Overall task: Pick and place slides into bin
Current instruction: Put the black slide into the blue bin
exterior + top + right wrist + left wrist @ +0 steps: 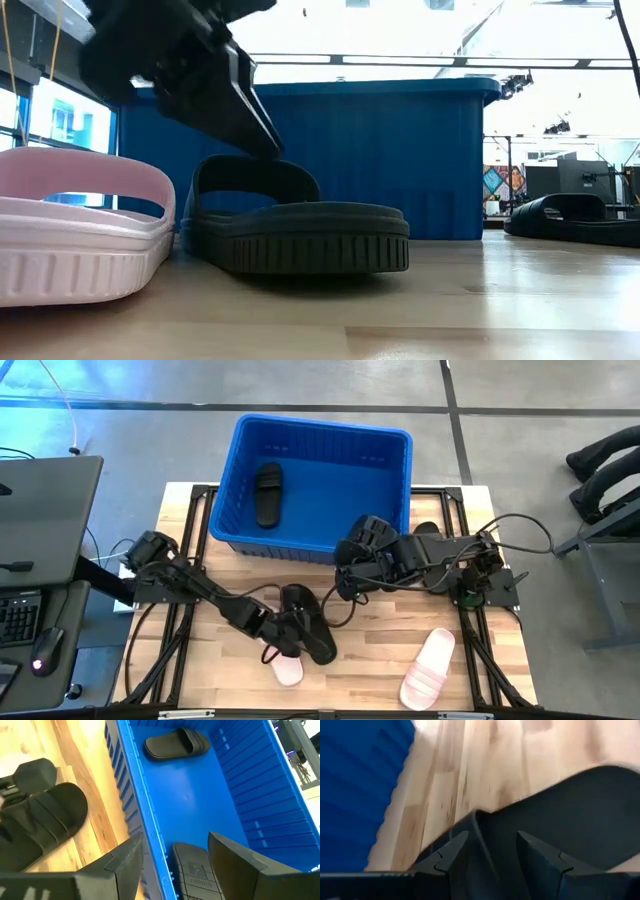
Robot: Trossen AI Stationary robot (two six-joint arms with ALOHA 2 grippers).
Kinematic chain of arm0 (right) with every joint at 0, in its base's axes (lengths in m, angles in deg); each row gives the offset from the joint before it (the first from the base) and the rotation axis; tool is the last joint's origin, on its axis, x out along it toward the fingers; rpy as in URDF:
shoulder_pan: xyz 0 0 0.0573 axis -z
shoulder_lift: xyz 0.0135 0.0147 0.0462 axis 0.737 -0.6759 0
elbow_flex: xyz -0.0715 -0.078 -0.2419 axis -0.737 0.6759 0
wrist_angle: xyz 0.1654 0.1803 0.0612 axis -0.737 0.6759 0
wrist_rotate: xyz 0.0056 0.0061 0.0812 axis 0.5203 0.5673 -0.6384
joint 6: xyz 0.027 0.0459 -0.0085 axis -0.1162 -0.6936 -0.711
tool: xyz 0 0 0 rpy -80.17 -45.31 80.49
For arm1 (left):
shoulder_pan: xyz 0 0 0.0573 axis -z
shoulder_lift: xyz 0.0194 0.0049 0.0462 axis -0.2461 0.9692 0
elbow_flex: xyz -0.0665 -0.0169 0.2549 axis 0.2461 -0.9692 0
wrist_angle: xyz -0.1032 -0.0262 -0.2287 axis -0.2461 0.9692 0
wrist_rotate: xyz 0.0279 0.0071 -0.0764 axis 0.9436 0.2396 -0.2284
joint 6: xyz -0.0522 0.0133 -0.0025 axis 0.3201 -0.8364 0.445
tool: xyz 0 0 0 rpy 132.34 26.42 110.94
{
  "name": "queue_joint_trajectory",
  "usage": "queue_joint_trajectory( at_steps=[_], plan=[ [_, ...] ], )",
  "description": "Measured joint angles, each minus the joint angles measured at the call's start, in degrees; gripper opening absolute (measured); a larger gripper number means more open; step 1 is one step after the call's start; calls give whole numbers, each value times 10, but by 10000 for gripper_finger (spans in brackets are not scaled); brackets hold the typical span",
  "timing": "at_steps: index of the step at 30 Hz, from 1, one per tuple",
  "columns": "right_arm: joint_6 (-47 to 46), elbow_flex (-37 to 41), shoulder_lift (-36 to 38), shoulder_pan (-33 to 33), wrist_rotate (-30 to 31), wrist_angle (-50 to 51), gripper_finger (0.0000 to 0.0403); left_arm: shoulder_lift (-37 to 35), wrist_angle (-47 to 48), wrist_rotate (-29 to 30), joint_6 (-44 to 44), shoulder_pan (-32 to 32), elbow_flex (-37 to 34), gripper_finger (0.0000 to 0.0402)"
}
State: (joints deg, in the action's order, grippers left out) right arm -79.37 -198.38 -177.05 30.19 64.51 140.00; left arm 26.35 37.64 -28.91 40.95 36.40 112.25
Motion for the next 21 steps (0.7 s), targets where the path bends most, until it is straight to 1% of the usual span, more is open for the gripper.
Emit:
queue_joint_trajectory(
  at_steps=[6,9,17,21],
  plan=[
    [5,0,0,0,0,0,209,12,46,50,48,0,-1,156],
    [11,0,0,0,0,0,208,12,73,56,71,0,0,156],
    [15,0,0,0,0,1,209,11,186,68,129,0,1,156],
    [15,0,0,0,0,0,209,11,192,71,129,0,1,149]
  ],
)
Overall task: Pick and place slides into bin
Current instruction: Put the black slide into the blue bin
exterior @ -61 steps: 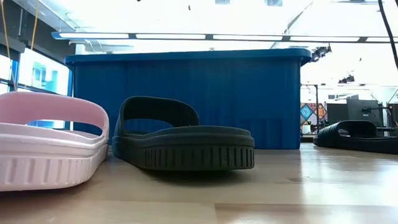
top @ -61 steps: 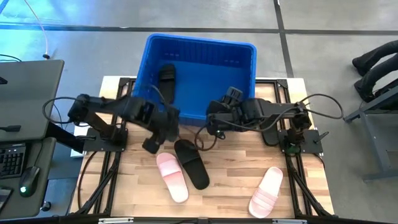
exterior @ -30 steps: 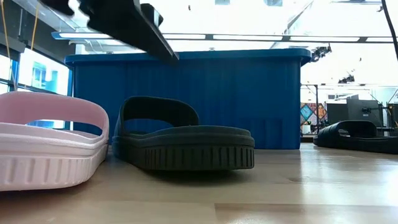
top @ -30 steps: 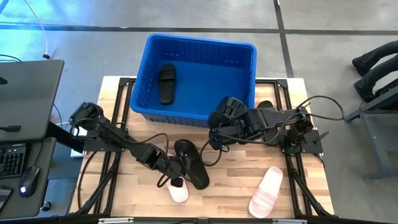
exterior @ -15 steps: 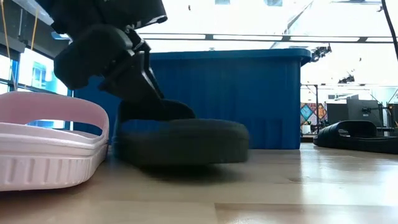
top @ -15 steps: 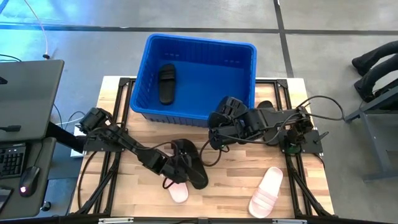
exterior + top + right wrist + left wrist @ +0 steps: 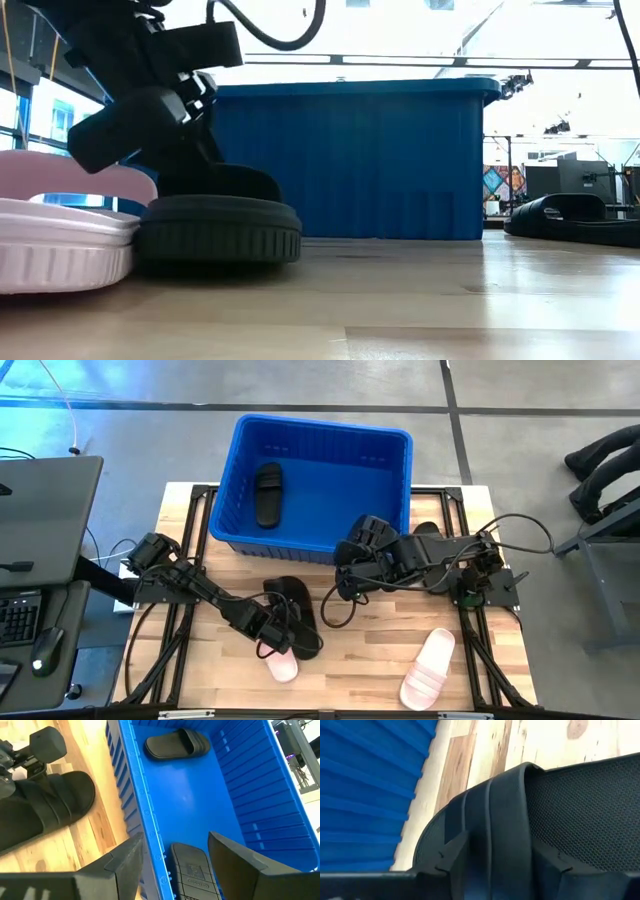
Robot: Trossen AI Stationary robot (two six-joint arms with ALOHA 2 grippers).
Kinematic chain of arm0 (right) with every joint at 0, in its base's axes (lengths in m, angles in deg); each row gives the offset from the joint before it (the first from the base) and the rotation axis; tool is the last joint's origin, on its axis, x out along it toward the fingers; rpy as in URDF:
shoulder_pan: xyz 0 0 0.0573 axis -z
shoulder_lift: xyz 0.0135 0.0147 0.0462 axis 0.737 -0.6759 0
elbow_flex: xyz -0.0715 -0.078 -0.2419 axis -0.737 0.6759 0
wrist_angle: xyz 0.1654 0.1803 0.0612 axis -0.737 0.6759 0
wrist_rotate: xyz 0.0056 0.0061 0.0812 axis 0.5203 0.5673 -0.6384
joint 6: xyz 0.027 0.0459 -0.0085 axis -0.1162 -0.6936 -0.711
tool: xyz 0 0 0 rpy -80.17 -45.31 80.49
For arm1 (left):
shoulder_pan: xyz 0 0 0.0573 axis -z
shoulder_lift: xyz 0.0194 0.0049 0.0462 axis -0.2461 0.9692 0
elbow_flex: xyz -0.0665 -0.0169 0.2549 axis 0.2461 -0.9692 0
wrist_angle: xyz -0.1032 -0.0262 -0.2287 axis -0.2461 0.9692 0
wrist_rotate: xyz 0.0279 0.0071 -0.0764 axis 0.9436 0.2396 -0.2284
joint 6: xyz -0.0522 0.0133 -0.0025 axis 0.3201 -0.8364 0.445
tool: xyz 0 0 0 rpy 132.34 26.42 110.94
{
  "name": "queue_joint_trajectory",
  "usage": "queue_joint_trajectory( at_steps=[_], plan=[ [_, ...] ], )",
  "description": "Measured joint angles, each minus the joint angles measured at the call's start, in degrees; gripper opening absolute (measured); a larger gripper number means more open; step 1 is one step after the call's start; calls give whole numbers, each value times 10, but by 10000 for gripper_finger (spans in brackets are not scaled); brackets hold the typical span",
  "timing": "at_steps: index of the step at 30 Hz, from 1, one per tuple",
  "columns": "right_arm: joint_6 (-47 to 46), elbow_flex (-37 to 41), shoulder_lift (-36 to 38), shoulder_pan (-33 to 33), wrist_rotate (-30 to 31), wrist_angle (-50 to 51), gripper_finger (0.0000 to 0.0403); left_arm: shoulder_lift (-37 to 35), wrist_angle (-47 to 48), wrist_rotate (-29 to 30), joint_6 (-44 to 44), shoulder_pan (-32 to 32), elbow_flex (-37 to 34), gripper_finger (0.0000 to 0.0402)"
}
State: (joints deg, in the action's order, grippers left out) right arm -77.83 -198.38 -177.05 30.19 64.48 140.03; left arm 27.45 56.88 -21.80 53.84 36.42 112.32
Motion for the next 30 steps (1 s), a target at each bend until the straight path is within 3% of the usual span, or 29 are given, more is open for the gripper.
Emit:
queue_joint_trajectory(
  at_steps=[3,8,13,17,20,23,30],
  plan=[
    [0,0,0,0,1,0,209,0,-7,-1,-20,0,0,120],
    [0,0,0,0,3,0,209,-2,-22,-15,-65,2,-1,21],
    [0,0,0,0,12,0,209,-12,-13,-29,-100,19,35,21],
    [-12,0,0,0,26,0,209,-21,20,-15,-166,47,110,7],
    [-23,0,0,0,22,0,208,-25,87,35,-198,68,187,14],
    [-32,0,-2,-4,19,0,209,-25,231,108,-206,84,281,8],
    [-55,0,-12,-21,3,0,208,-25,496,264,-221,63,486,7]
  ],
)
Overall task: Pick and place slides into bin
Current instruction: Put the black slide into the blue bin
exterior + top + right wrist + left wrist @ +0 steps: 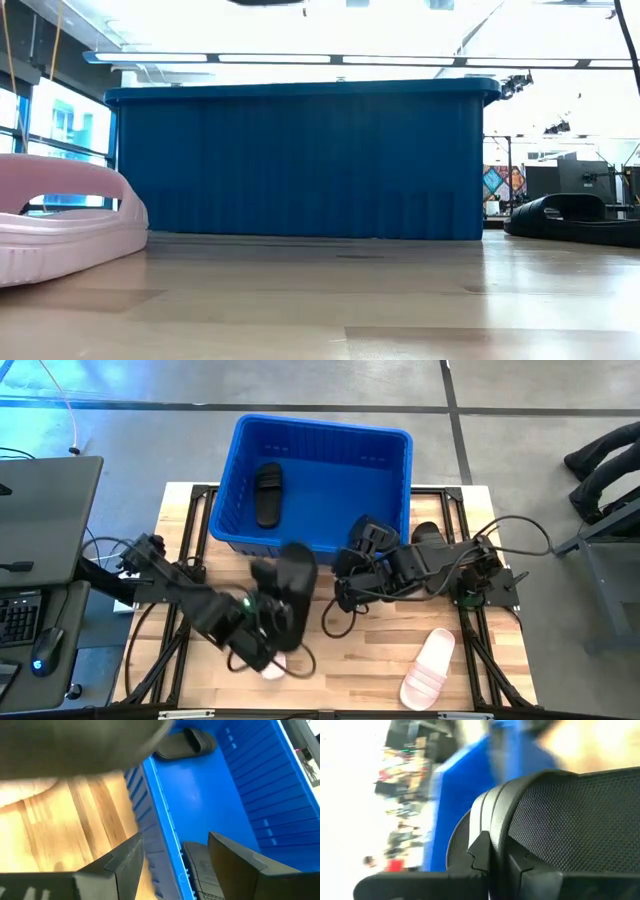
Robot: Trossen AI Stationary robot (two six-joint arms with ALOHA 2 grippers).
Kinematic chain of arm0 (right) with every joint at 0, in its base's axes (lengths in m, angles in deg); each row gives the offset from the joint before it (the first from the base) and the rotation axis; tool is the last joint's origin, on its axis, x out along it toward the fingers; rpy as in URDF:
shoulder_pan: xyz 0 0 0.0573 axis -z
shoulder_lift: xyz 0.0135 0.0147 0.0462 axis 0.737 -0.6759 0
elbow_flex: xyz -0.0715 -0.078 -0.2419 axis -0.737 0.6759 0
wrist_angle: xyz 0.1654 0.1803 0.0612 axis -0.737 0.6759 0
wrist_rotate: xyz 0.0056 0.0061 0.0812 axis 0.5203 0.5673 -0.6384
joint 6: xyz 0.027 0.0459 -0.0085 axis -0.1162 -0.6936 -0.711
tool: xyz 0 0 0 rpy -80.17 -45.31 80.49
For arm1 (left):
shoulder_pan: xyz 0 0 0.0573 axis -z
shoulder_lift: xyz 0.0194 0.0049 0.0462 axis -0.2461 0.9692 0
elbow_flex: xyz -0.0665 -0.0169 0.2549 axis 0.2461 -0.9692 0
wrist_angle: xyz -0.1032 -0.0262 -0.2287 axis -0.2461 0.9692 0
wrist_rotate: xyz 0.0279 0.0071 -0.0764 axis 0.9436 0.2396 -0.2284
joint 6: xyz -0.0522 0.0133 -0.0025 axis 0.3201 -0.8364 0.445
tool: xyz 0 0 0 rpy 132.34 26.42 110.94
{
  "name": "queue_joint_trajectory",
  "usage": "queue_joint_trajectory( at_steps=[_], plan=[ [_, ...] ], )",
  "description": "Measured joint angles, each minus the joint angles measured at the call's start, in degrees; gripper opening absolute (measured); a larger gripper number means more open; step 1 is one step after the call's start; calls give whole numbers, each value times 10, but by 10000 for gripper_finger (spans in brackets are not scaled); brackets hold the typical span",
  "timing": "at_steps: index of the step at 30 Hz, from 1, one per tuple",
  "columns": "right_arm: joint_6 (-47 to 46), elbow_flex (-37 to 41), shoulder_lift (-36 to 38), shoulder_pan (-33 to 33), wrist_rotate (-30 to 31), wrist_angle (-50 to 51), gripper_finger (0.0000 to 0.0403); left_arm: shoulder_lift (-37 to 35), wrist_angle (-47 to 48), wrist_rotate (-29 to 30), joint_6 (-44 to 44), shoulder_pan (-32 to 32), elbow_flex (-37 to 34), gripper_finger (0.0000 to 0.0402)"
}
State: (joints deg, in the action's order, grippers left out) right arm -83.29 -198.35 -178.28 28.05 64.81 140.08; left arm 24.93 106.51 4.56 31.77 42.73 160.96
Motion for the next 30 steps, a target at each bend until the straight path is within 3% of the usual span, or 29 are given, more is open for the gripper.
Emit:
queue_joint_trajectory(
  at_steps=[3,8,13,18,24,30],
  plan=[
    [-17,0,-4,-7,8,0,208,-2,75,9,-2,-47,74,4],
    [-47,0,-13,-18,13,0,208,-8,77,-67,-103,-173,136,5],
    [-70,0,-30,-33,8,0,208,-4,13,-203,-213,-333,134,4],
    [-67,0,-58,-55,8,0,208,19,-91,-304,-310,-463,132,3],
    [-68,0,-87,-76,10,0,208,60,-188,-392,-368,-548,99,3],
    [-76,0,-102,-83,28,0,208,110,-250,-407,-392,-589,35,4]
  ],
)
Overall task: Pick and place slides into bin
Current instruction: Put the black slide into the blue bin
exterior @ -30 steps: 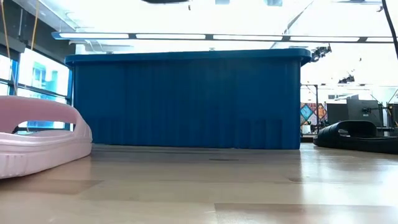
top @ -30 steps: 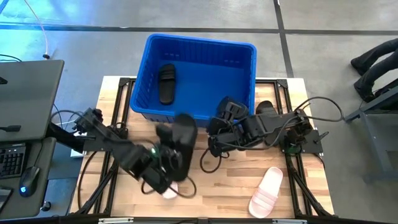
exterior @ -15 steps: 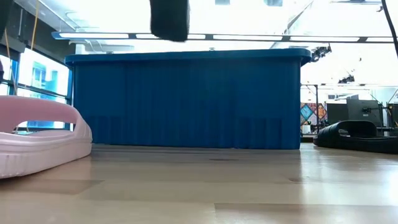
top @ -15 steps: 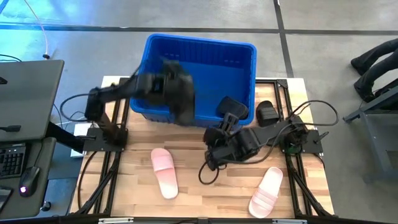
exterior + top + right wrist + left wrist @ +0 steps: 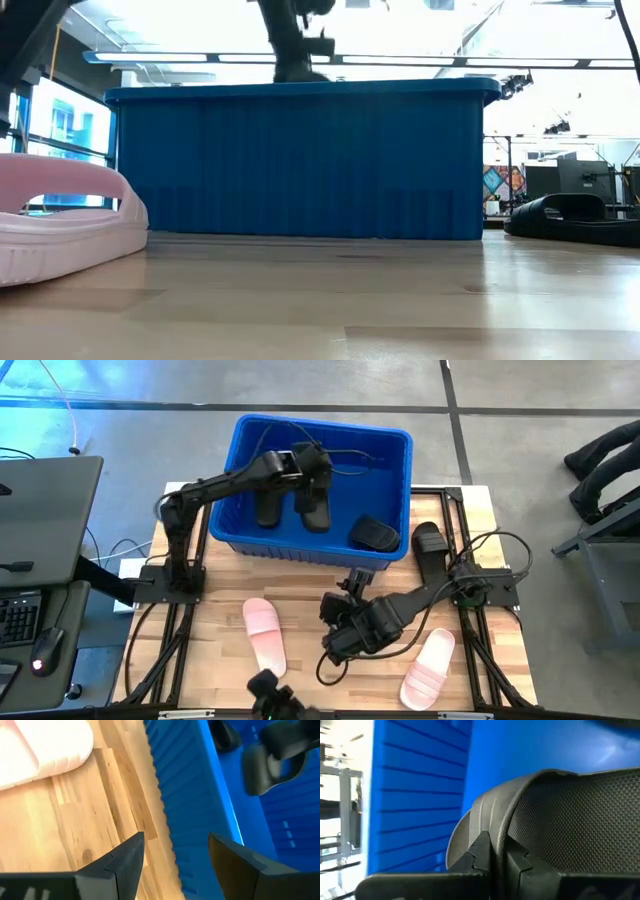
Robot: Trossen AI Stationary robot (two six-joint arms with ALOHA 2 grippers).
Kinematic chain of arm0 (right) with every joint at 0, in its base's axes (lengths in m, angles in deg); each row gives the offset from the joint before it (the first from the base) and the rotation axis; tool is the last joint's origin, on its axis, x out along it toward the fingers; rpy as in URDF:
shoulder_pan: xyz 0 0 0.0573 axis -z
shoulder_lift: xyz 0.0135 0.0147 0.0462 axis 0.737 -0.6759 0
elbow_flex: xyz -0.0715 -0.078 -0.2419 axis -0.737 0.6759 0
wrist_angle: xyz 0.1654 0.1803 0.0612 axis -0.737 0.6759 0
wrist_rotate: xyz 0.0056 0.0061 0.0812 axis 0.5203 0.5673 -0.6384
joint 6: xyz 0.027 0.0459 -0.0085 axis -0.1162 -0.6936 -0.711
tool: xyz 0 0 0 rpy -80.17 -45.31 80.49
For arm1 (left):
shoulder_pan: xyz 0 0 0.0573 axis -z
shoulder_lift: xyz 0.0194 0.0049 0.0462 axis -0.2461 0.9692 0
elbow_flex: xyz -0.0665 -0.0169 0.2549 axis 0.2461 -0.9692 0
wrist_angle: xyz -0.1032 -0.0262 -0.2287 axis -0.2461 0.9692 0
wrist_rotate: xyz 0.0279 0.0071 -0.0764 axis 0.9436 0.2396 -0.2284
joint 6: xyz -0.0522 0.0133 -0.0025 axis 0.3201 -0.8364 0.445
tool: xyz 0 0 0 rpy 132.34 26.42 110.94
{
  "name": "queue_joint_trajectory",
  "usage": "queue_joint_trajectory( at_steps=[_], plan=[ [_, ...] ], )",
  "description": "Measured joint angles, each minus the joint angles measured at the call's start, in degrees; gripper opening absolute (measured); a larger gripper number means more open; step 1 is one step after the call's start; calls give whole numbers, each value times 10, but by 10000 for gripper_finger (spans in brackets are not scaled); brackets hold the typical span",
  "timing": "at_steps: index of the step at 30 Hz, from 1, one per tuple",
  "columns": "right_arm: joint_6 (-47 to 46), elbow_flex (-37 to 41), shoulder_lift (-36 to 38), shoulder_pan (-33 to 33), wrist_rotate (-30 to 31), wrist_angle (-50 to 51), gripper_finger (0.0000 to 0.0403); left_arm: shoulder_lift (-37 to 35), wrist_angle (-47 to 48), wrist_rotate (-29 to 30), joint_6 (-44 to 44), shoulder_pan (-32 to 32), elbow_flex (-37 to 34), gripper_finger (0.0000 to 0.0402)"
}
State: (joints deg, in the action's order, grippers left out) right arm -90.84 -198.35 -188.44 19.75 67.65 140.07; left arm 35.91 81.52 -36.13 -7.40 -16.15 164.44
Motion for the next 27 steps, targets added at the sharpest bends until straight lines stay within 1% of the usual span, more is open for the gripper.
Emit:
queue_joint_trajectory(
  at_steps=[5,13,24,27],
  plan=[
    [-21,0,0,-1,14,0,209,36,-21,-35,0,-29,-39,4],
    [-28,0,0,-1,14,0,208,64,-53,-36,7,-57,-45,17],
    [-57,0,0,-1,14,0,208,65,-36,-138,7,-71,-45,20],
    [-61,0,0,-1,3,0,209,65,-29,-159,3,-71,-45,28]
  ],
)
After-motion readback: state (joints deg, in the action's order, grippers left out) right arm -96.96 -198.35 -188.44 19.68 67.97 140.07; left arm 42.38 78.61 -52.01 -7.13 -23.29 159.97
